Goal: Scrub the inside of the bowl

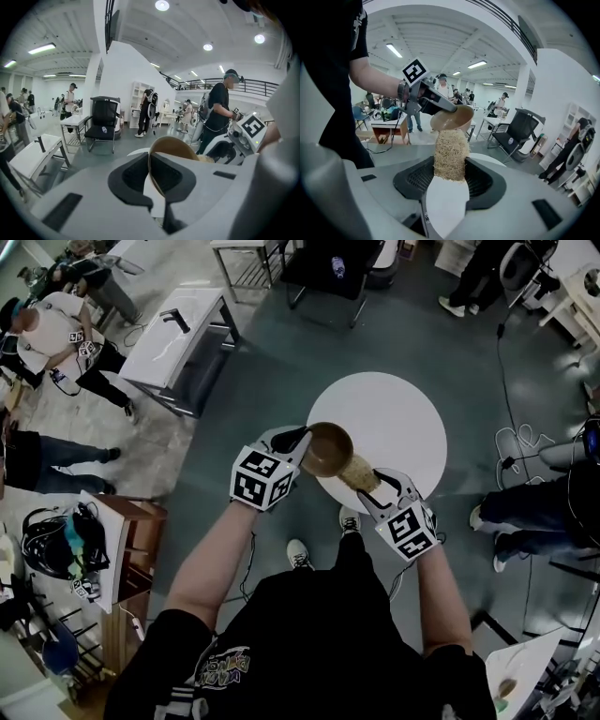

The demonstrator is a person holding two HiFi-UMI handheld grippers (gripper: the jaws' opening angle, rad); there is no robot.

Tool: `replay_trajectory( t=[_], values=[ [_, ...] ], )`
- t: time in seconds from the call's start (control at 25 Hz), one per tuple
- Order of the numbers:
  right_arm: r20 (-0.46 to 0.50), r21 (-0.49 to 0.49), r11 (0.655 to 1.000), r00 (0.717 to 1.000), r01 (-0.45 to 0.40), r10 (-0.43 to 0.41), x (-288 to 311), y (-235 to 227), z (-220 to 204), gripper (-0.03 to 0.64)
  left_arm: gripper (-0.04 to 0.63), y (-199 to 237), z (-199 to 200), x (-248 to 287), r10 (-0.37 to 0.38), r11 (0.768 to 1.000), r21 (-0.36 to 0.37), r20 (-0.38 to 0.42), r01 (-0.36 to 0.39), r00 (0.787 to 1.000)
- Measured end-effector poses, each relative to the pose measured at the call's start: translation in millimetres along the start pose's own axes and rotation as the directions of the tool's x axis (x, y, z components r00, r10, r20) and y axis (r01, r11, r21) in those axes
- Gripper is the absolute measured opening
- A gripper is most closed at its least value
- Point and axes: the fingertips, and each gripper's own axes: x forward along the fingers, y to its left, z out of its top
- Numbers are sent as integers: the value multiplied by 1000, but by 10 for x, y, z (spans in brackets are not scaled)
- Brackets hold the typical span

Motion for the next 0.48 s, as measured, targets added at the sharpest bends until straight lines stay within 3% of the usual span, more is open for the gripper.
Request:
replay_trajectory(
  t=[0.28, 0.48],
  values=[
    [25, 43, 997, 997, -69, 68, 247, 326, 99, 213, 20, 99, 22, 12, 65, 990, -126, 26, -62, 998],
    [42, 12, 995, 994, -100, 99, 407, 507, 237, 213, 20, -20, 18, 79, 59, 988, -147, 32, -54, 998]
  ],
)
